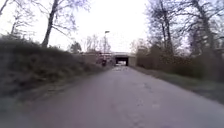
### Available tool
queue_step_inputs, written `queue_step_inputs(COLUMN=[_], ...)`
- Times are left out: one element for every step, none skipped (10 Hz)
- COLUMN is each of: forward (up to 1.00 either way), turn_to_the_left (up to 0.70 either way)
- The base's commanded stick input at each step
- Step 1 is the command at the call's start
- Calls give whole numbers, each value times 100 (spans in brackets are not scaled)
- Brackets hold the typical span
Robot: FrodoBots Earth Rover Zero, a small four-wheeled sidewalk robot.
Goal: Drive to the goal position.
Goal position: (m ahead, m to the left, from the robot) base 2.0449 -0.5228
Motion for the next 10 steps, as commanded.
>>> queue_step_inputs(forward=[100, 100, 100, 100, 100, 100, 100, 100, 100, 100], turn_to_the_left=[1, 1, 1, 1, 1, 12, 25, 19, 6, 1])
